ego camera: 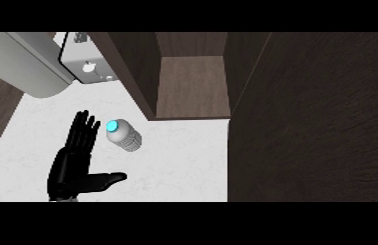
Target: Pick up the bottled water, place it into the cabinet and close the cabinet
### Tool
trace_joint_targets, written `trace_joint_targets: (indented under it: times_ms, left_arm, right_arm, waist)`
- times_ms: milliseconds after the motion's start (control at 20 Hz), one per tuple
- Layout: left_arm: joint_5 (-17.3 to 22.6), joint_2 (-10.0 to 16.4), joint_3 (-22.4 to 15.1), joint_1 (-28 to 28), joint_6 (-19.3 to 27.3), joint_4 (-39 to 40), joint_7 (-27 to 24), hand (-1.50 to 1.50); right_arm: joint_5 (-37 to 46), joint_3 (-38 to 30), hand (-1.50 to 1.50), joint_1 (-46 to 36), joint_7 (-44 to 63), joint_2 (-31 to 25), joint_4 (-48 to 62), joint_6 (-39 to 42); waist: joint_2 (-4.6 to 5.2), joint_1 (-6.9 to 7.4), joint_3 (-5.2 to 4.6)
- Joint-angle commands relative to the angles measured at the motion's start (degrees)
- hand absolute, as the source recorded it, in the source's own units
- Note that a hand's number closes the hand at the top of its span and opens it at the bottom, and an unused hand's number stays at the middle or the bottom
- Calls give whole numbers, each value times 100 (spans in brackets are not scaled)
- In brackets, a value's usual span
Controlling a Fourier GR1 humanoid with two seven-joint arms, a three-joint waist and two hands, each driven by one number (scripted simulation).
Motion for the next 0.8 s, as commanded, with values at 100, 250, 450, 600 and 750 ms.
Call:
trace_joint_targets:
  times_ms: [100,250,450,600,750]
  left_arm:
    - [-92,45,274,-634,-103,1446,-758,-150]
    - [-204,-67,306,-709,-20,1924,-1165,-150]
    - [-188,183,565,-1147,-237,2891,-1674,-150]
    - [-152,277,684,-1635,-193,3334,-1631,-150]
    - [-313,103,662,-1597,62,3602,-2042,-150]
  right_arm:
    - [-614,-326,-150,70,441,-96,-963,-120]
    - [-425,-81,-150,948,9,1,-1258,216]
    - [-510,-280,-150,756,-157,-62,-880,270]
    - [-423,-199,-150,616,-79,23,-870,146]
    - [-457,-463,-150,724,-413,-33,-773,350]
  waist:
    - [14,32,-1]
    - [-7,-74,-5]
    - [8,-16,-2]
    - [15,6,-2]
    - [3,0,0]
